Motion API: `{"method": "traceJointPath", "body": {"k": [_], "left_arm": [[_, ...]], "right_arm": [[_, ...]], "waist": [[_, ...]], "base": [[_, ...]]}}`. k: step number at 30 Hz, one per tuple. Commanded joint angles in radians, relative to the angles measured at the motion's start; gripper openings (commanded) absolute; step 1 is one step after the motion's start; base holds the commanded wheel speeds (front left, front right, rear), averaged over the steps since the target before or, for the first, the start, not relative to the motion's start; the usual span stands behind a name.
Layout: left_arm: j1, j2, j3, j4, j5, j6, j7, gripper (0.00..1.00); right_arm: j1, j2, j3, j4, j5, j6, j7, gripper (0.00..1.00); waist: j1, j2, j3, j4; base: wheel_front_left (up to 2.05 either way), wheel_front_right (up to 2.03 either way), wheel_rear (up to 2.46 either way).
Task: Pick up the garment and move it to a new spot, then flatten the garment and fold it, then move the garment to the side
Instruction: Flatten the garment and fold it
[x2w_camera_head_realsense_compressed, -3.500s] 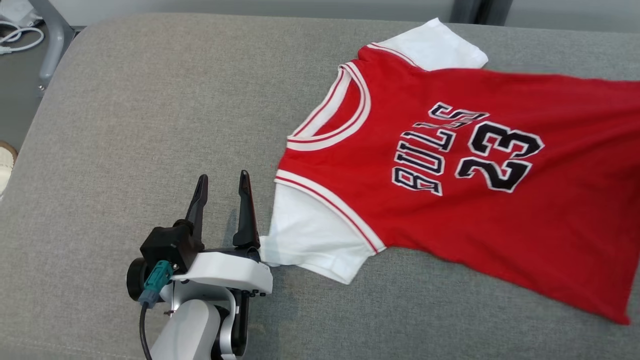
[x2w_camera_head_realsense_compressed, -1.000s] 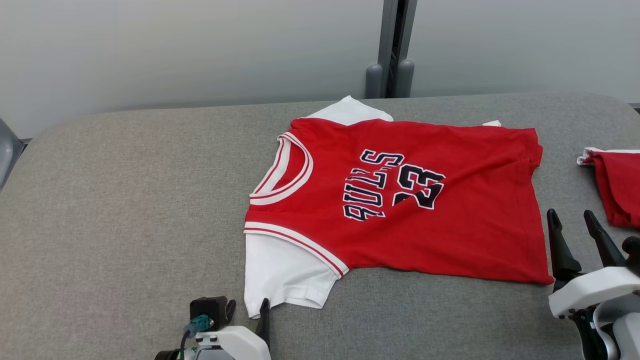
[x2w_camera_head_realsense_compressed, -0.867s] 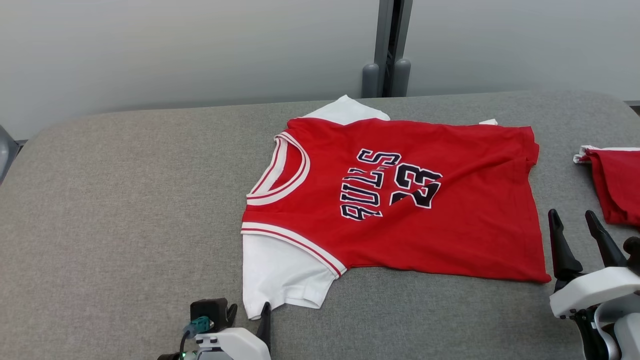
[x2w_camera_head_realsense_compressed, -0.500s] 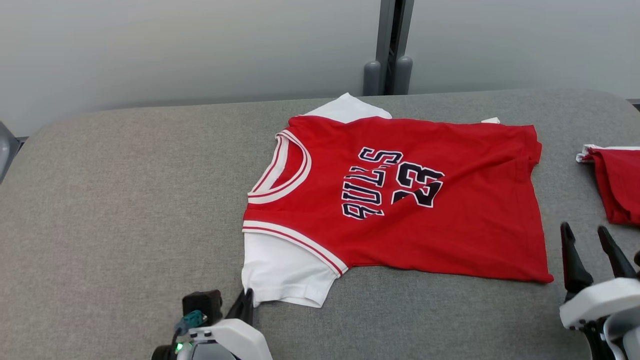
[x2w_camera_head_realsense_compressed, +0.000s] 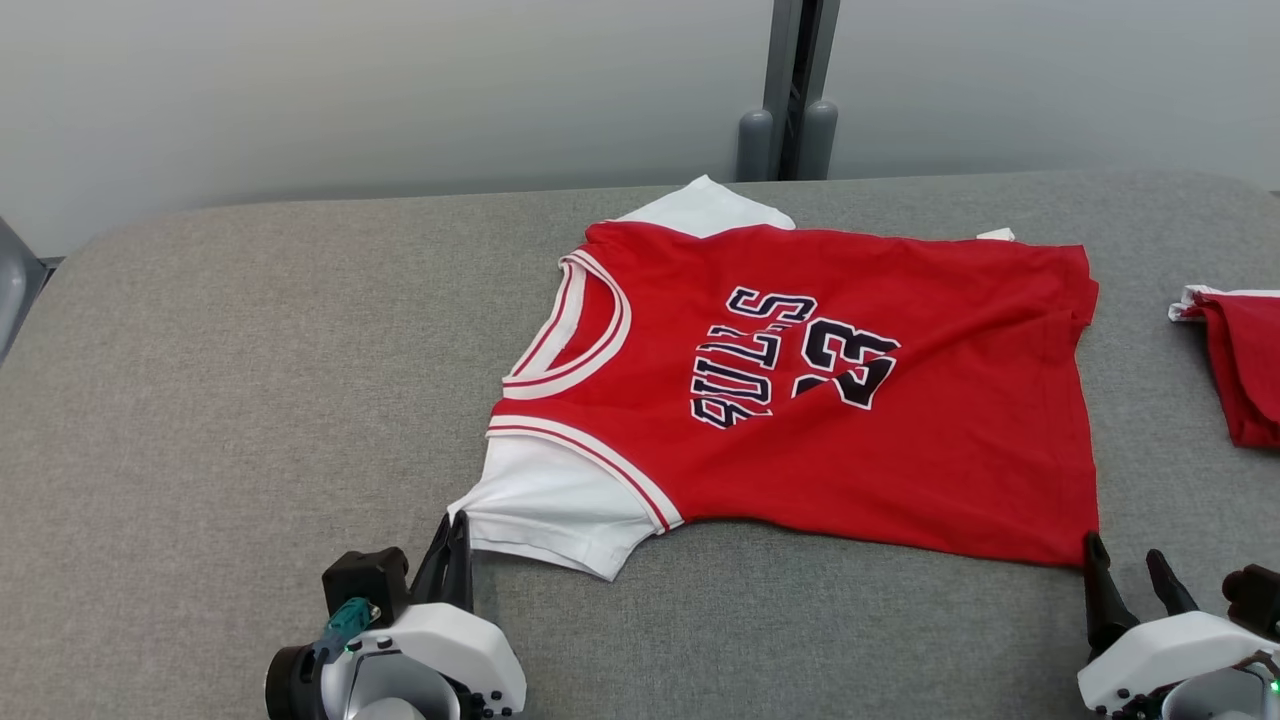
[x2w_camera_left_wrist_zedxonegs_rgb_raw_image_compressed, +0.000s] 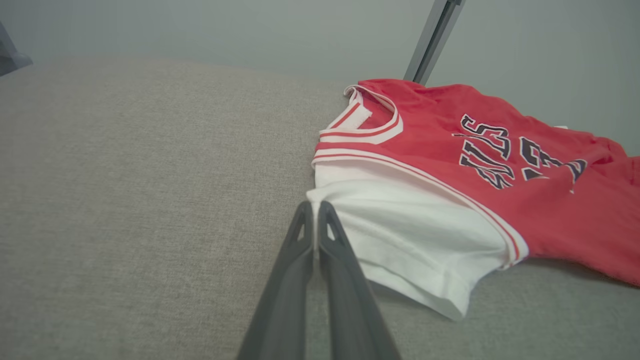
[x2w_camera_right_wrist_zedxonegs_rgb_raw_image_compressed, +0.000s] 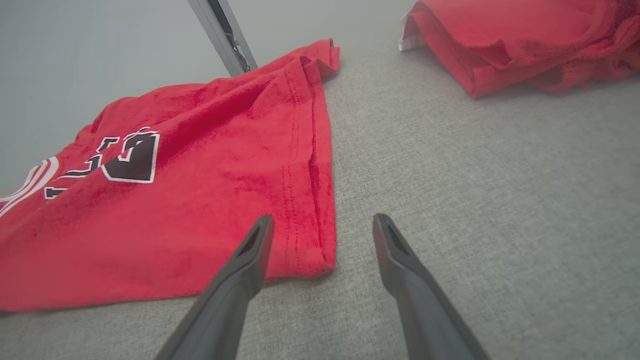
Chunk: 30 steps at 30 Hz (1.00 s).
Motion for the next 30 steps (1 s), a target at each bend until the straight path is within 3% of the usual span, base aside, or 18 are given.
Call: {"method": "traceJointPath", "body": {"k": [1,17,18,19,20,25,30], "left_arm": [[-0.001,0.010,-0.001,-0.005,0.008,0.004,0.000,0.00],[-0.006,0.012,-0.035,-0.019,0.009,0.000,0.019,0.00],[-0.007,0.012,-0.036,-0.019,0.009,0.001,0.020,0.00],[-0.007,0.013,-0.037,-0.020,0.008,0.001,0.021,0.00],[-0.007,0.014,-0.037,-0.020,0.007,0.002,0.022,0.00],[-0.007,0.012,-0.036,-0.038,-0.008,-0.011,0.024,0.00],[0.003,-0.005,-0.017,-0.118,-0.106,-0.110,0.030,0.00]], "right_arm": [[-0.013,-0.002,0.000,0.016,0.016,0.000,0.009,1.00],[-0.071,0.021,0.044,0.134,0.201,0.000,0.019,1.00],[-0.073,0.021,0.051,0.137,0.210,0.000,0.023,0.55],[-0.074,0.019,0.059,0.139,0.218,0.000,0.025,0.16],[-0.075,0.018,0.069,0.137,0.223,0.000,0.024,0.00],[-0.088,-0.005,0.094,0.111,0.254,0.000,0.002,0.00],[-0.107,-0.032,0.125,0.049,0.263,0.000,-0.007,0.00]], "waist": [[0.0000,0.0000,0.002,0.002],[0.0000,0.0000,0.015,0.026],[0.0000,0.0000,0.016,0.027],[0.0000,0.0000,0.016,0.027],[0.0000,0.0000,0.016,0.027],[0.0000,0.0000,0.015,0.024],[0.0000,0.0000,0.003,0.010]], "base": [[0.00,0.00,0.00],[0.00,0.00,0.00],[0.00,0.00,0.00],[0.00,0.00,0.00],[0.00,0.00,0.00],[0.00,0.00,0.00],[0.00,0.00,0.00]]}}
